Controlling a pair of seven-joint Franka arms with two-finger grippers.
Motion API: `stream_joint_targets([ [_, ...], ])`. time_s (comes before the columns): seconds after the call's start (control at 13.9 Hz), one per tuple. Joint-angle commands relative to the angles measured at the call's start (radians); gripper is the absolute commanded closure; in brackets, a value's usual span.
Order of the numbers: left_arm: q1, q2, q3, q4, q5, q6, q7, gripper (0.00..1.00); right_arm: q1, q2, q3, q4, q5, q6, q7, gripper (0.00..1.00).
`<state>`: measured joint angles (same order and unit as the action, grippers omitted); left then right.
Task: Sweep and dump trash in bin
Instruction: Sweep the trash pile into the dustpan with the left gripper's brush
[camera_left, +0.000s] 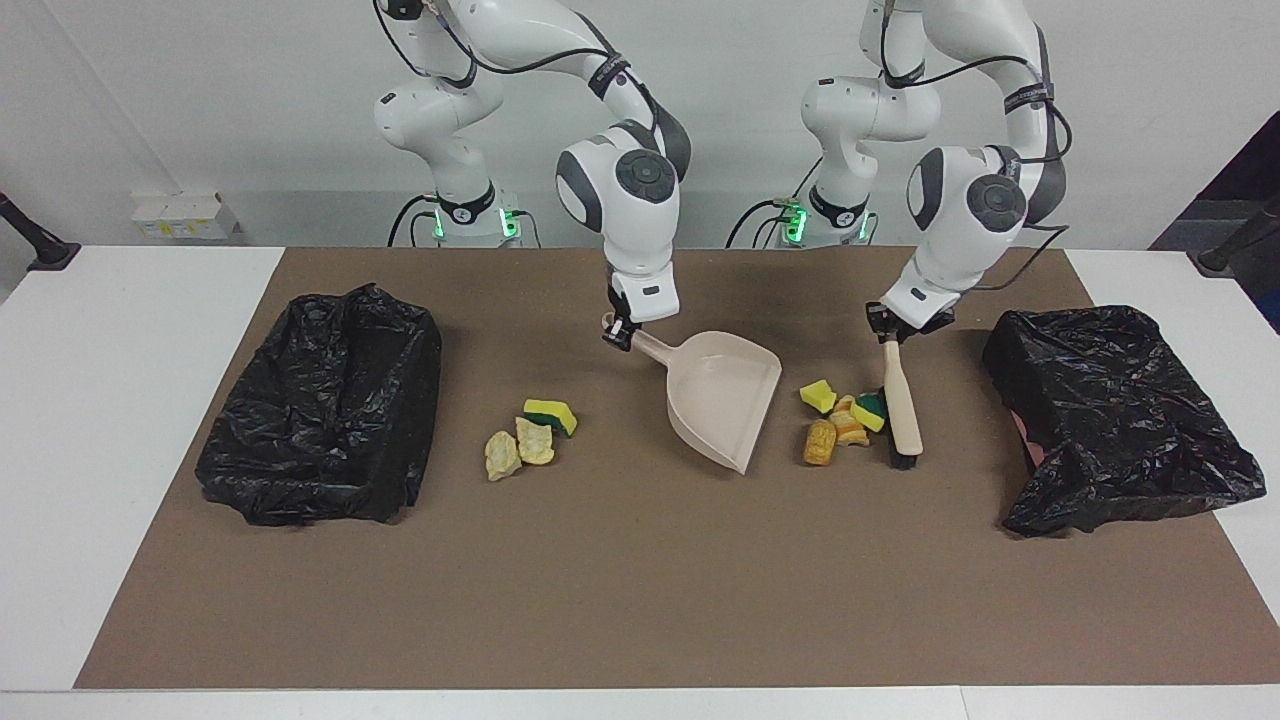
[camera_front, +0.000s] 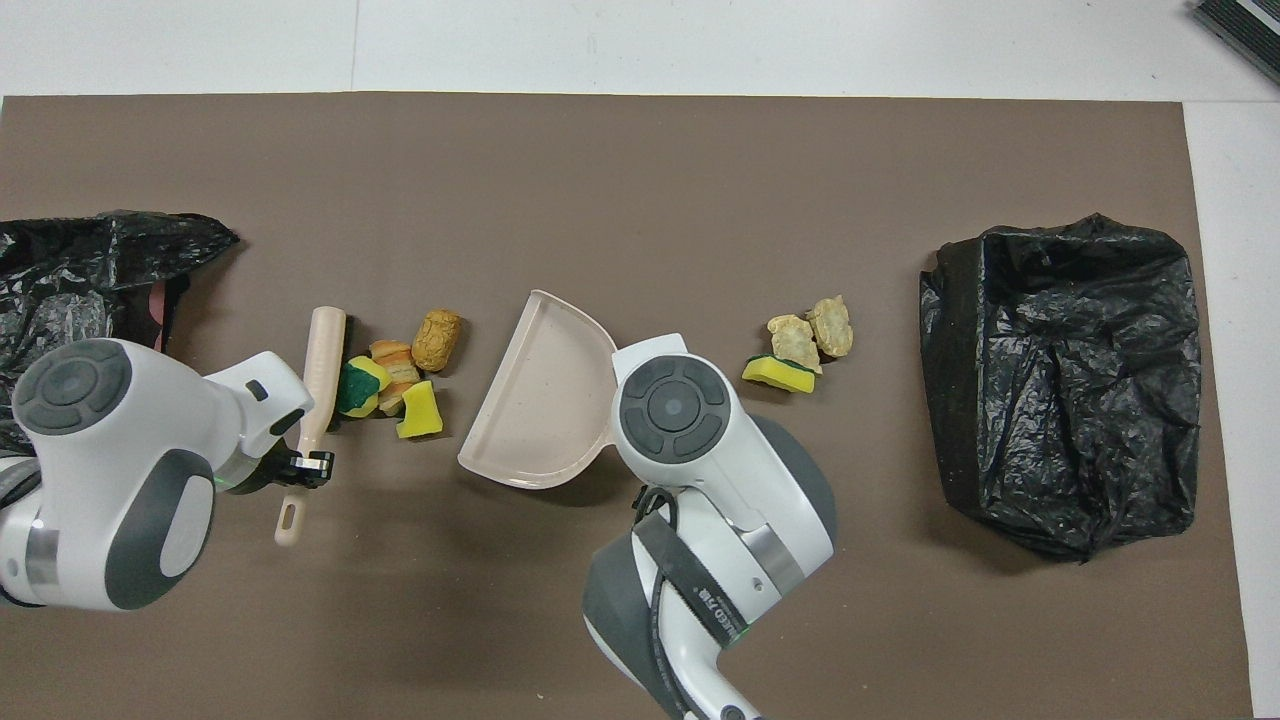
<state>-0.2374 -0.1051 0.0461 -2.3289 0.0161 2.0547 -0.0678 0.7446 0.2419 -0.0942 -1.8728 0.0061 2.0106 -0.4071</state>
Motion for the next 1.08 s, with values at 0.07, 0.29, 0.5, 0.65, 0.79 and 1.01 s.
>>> stream_joint_targets([
  [0.07, -0.1, -0.022, 0.012, -0.029, 0.018, 0.013, -0.011, 1.0, 0.022, 0.01, 0.008, -0.009, -0.028, 0.023, 0.048, 1.0],
  [0.29, -0.18, -0.004, 0.012, -0.029, 0.002, 0.034, -0.007, 1.0, 0.015, 0.014, 0.007, -0.006, -0.031, 0.02, 0.048, 1.0],
  [0.5, -0.291, -0.005, 0.009, -0.029, -0.031, 0.035, 0.002, 1.0, 0.015, 0.016, 0.007, -0.005, -0.031, 0.019, 0.048, 1.0],
  [0.65, -0.364, -0.012, 0.009, -0.023, -0.064, 0.031, 0.022, 1.0, 0.013, 0.016, 0.007, -0.002, -0.031, 0.017, 0.051, 1.0],
  [0.79, -0.393, -0.007, 0.012, 0.009, -0.108, 0.019, 0.014, 1.0, 0.012, 0.017, 0.007, 0.0, -0.029, 0.017, 0.053, 1.0],
  [1.01, -0.37, 0.004, 0.021, 0.058, -0.108, -0.005, 0.022, 1.0, 0.01, 0.019, 0.008, 0.001, -0.029, 0.019, 0.054, 1.0],
])
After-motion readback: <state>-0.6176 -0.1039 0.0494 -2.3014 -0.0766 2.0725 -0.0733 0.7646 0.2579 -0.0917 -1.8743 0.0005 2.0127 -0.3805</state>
